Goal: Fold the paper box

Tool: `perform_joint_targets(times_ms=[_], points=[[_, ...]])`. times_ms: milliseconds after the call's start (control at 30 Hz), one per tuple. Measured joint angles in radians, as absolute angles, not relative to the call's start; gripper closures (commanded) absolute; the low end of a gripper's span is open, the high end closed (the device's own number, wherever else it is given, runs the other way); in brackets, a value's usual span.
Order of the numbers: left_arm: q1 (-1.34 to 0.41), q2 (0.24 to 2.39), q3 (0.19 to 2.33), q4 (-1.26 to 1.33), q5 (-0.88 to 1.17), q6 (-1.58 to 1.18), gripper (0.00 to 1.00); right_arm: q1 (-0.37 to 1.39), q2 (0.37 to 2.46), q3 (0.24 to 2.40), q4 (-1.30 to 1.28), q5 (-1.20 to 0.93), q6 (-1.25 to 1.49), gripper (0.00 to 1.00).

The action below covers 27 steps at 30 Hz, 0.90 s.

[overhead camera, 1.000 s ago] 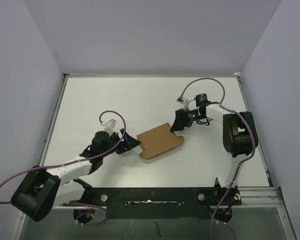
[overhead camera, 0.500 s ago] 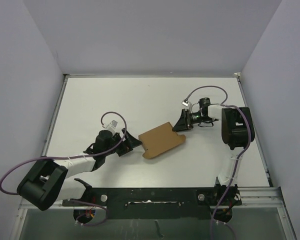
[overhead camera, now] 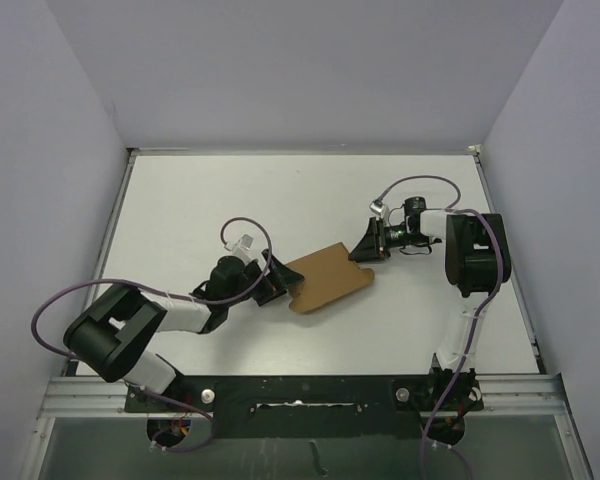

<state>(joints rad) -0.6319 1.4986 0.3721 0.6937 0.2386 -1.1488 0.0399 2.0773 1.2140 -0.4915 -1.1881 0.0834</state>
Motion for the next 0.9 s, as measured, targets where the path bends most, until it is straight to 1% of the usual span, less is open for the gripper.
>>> perform_joint_targets(times_ms=[233, 333, 500, 700, 833, 900], points=[[-0.643, 1.541, 0.397, 0.727, 0.188, -1.183, 0.22, 0.039, 2.088, 1.214, -0.491, -1.205, 0.086, 0.75], [-0.657, 1.578, 0.397, 0.745, 0.161, -1.216, 0.23, 0.038, 2.089, 1.214, -0.491, -1.207, 0.086, 0.75], [-0.677, 1.622, 0.397, 0.778, 0.123, -1.259, 0.19, 0.037, 2.090, 1.215, -0.490, -1.207, 0.086, 0.75], [-0.685, 1.617, 0.392, 0.807, 0.094, -1.272, 0.13, 0.025, 2.091, 1.216, -0.489, -1.206, 0.087, 0.75], [-0.688, 1.592, 0.364, 0.806, 0.081, -1.275, 0.08, 0.019, 2.092, 1.216, -0.490, -1.208, 0.088, 0.75], [-0.691, 1.591, 0.359, 0.806, 0.079, -1.276, 0.07, 0.018, 2.093, 1.216, -0.490, -1.209, 0.088, 0.75]])
